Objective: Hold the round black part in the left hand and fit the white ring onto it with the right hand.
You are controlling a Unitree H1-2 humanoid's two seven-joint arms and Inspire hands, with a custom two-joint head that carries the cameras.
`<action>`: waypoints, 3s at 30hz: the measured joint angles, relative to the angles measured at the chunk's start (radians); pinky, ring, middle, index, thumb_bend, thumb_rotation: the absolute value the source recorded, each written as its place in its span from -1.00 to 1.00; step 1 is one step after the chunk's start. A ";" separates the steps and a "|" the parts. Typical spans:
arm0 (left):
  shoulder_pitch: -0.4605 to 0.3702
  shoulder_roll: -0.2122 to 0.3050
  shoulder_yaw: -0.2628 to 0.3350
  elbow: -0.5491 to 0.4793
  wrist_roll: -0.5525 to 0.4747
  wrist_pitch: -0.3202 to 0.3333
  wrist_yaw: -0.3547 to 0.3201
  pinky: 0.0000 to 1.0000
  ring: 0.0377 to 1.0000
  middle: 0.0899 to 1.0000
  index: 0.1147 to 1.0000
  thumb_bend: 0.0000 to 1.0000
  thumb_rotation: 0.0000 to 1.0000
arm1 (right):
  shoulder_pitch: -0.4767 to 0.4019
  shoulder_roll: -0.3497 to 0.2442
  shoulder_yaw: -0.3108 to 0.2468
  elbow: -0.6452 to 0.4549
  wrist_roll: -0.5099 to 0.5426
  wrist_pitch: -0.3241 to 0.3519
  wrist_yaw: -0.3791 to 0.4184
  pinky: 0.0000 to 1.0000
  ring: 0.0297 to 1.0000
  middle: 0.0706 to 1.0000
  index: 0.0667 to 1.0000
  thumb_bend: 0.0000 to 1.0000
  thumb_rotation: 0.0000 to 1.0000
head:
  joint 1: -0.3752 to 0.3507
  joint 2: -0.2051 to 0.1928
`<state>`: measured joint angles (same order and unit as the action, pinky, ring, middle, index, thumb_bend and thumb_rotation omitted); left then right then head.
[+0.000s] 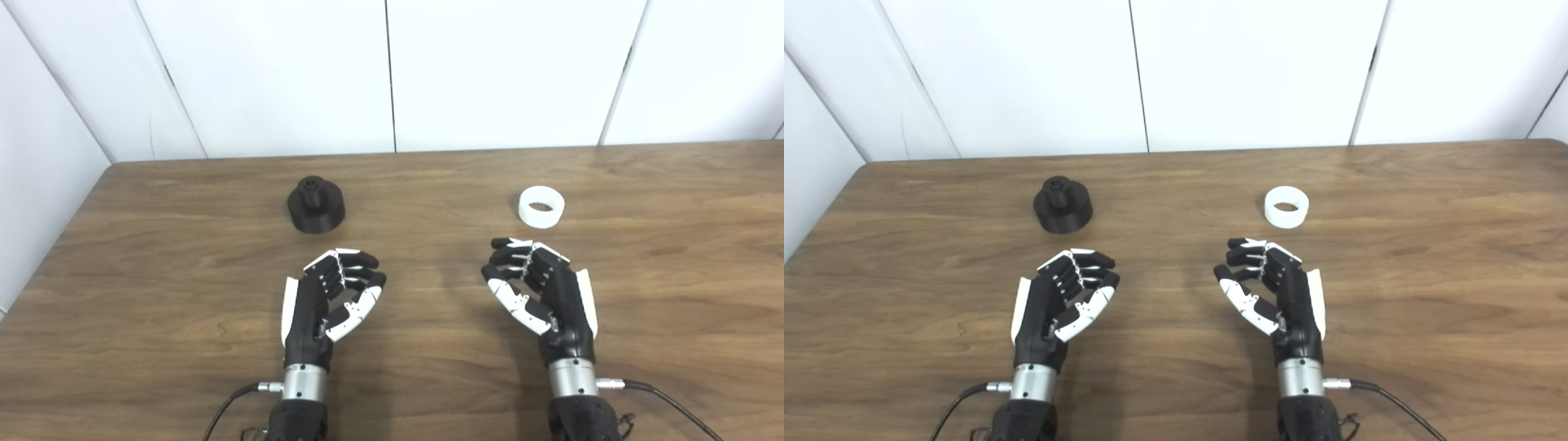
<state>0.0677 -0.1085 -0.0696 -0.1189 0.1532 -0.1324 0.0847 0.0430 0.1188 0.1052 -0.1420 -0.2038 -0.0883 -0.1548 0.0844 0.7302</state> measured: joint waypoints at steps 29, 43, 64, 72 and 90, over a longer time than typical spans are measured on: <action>0.000 0.000 0.000 0.000 0.002 0.000 0.001 -0.14 0.03 0.07 -0.15 -0.02 -0.88 | 0.001 0.000 0.000 -0.002 0.003 0.018 0.009 0.05 0.20 0.33 0.61 -0.06 -0.28 | 0.035 -0.008; -0.007 -0.029 -0.024 0.030 0.028 -0.012 0.033 -0.13 0.01 -0.09 -0.15 0.01 -0.99 | -0.010 -0.035 -0.034 0.005 0.065 -0.015 0.033 0.05 0.18 0.32 0.58 0.03 -0.20 | 0.259 -0.061; -0.033 0.014 -0.014 0.023 0.134 0.003 0.068 -0.01 0.17 0.21 -0.14 -0.01 -0.89 | -0.015 -0.053 -0.039 0.010 0.076 -0.049 0.042 0.01 0.14 0.31 0.54 -0.01 -0.25 | 0.255 -0.069; -0.052 0.109 -0.023 -0.058 0.257 0.086 0.026 0.22 0.41 0.45 0.32 0.21 -0.38 | -0.016 -0.053 -0.040 0.011 0.075 -0.050 0.041 0.01 0.13 0.30 0.54 -0.01 -0.25 | 0.250 -0.074; -0.147 0.226 -0.005 -0.133 0.484 0.235 -0.016 0.30 0.53 0.59 0.47 0.34 -0.42 | -0.018 -0.053 -0.043 0.015 0.076 -0.050 0.042 0.01 0.13 0.31 0.55 -0.01 -0.22 | 0.252 -0.077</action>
<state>-0.0790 0.1179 -0.0747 -0.2523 0.6368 0.1028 0.0687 0.0254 0.0654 0.0622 -0.1275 -0.1283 -0.1383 -0.1132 0.3360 0.6535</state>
